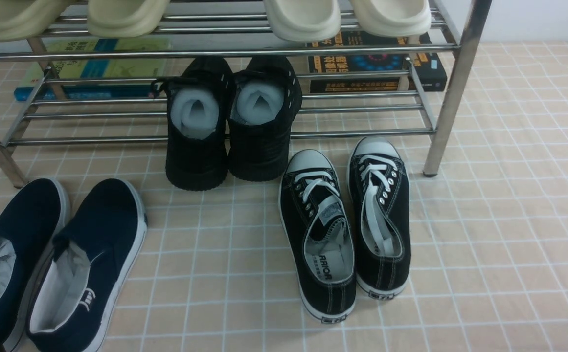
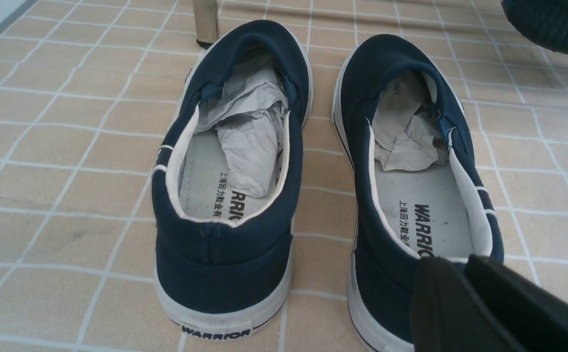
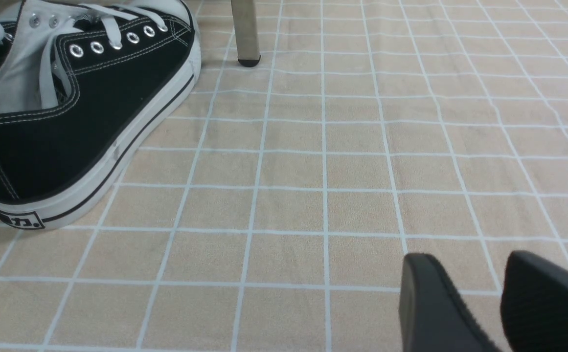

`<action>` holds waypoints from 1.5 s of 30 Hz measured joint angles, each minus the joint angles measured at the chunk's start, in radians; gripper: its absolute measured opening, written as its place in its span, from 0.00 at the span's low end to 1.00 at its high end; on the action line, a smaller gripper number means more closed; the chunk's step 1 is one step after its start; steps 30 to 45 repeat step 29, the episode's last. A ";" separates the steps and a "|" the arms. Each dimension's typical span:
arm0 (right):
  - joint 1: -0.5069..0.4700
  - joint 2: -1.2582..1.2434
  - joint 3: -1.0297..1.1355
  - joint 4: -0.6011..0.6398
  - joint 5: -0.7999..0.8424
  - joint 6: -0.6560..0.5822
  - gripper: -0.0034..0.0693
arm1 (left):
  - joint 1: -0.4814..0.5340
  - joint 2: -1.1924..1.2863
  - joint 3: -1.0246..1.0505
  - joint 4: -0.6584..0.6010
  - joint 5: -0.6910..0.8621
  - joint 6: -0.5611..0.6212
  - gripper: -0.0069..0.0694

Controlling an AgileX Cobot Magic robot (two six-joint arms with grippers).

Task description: Take the shoes off the shelf from the light coffee tablecloth by hand.

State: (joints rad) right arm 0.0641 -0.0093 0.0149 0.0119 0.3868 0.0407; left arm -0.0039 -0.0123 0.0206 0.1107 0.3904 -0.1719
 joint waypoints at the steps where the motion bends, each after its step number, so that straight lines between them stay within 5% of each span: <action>1: 0.000 0.000 0.000 0.000 0.000 0.000 0.38 | 0.000 0.000 0.000 0.000 0.000 0.000 0.21; 45: 0.000 0.000 0.000 0.000 0.000 -0.001 0.38 | 0.000 0.000 0.000 0.006 0.000 0.000 0.23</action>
